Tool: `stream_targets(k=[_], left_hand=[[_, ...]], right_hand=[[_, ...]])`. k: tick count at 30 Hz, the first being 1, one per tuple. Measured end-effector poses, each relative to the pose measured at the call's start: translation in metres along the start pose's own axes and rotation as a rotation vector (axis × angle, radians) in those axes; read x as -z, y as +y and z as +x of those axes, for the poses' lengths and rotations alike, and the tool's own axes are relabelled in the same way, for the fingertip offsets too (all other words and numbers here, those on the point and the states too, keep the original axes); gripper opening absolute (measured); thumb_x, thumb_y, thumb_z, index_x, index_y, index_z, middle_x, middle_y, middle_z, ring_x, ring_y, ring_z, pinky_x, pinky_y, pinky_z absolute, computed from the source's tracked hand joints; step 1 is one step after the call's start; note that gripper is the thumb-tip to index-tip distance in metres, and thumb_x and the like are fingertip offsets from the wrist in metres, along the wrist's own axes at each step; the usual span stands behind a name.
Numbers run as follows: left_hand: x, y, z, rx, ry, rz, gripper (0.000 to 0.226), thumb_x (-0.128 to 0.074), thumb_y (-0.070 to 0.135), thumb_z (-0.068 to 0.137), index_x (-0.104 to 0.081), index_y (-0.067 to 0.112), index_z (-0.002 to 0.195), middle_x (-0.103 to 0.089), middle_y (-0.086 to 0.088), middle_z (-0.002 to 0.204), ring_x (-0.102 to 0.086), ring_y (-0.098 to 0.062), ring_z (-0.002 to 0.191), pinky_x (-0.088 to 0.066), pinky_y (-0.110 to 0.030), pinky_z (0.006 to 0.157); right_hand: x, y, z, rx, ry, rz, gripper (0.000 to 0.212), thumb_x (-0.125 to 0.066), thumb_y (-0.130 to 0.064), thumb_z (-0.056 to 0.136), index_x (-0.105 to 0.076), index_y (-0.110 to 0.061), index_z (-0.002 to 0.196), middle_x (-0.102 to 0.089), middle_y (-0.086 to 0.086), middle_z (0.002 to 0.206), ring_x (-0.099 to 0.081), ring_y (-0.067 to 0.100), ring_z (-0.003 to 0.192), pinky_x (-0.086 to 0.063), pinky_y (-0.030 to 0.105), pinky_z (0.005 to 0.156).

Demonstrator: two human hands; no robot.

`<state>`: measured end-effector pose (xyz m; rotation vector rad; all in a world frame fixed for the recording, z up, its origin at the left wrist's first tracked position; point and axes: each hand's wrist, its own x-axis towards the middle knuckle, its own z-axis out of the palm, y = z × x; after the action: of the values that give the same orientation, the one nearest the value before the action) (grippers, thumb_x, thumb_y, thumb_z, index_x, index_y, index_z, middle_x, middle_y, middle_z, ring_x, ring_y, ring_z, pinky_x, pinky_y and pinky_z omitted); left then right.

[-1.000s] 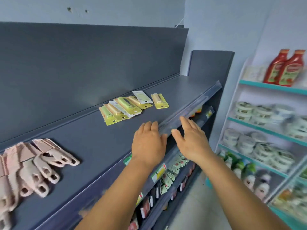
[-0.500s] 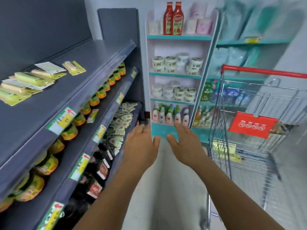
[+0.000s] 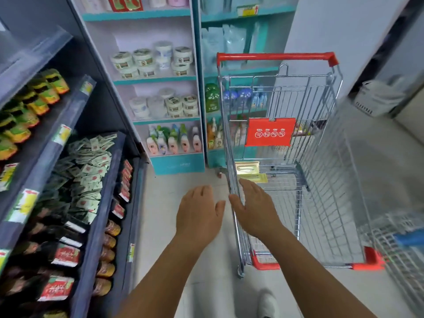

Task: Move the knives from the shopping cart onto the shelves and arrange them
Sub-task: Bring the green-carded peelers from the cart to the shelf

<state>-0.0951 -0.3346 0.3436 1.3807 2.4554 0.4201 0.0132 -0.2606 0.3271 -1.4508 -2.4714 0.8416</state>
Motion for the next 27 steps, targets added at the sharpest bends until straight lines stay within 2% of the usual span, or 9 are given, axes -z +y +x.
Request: stream_targets(k=[4,7,12,22,27], left_hand=[[-0.035,0.044,0.023,0.005,-0.051,-0.019,0.056,-0.037,0.045,0.099,-0.025,0.021,0.148,-0.032,0.002,0.151,-0.032,-0.018,0.138,-0.029,-0.03,0.111],[-0.064,0.073,0.044,-0.012,-0.076,-0.051,0.053,-0.041,0.044,0.098,-0.026,0.026,0.146,-0.036,0.004,0.149,-0.037,-0.016,0.134,-0.035,-0.029,0.107],[-0.103,0.107,0.081,0.006,-0.138,-0.051,0.061,-0.041,0.041,0.099,-0.015,0.022,0.15,-0.025,0.001,0.155,-0.027,-0.02,0.141,-0.03,-0.033,0.111],[-0.155,0.109,0.194,0.051,-0.195,-0.015,0.063,-0.05,0.037,0.095,-0.018,0.023,0.148,-0.033,-0.001,0.151,-0.036,-0.024,0.135,-0.041,-0.041,0.105],[-0.184,0.103,0.252,0.012,-0.253,0.028,0.066,-0.049,0.031,0.096,-0.014,0.016,0.15,-0.031,-0.006,0.151,-0.035,-0.026,0.135,-0.037,-0.039,0.107]], right_hand=[[0.02,0.052,0.022,-0.027,-0.028,0.006,0.054,-0.037,-0.04,0.1,-0.028,-0.017,0.148,-0.031,0.001,0.153,-0.027,0.018,0.141,-0.018,0.034,0.116],[0.032,0.091,0.04,-0.046,-0.061,0.007,0.057,-0.037,-0.042,0.1,-0.026,-0.016,0.149,-0.029,0.002,0.155,-0.025,0.018,0.142,-0.018,0.035,0.117],[0.046,0.145,0.072,-0.069,-0.102,0.016,0.058,-0.038,-0.041,0.1,-0.024,-0.015,0.15,-0.027,0.003,0.156,-0.023,0.019,0.143,-0.018,0.033,0.116],[0.034,0.19,0.156,-0.142,-0.092,0.078,0.054,-0.045,-0.032,0.099,-0.029,-0.013,0.147,-0.035,0.004,0.151,-0.032,0.021,0.137,-0.026,0.03,0.11],[0.019,0.205,0.205,-0.203,-0.076,0.095,0.05,-0.047,-0.029,0.098,-0.034,-0.013,0.143,-0.039,0.005,0.146,-0.035,0.022,0.134,-0.029,0.031,0.107]])
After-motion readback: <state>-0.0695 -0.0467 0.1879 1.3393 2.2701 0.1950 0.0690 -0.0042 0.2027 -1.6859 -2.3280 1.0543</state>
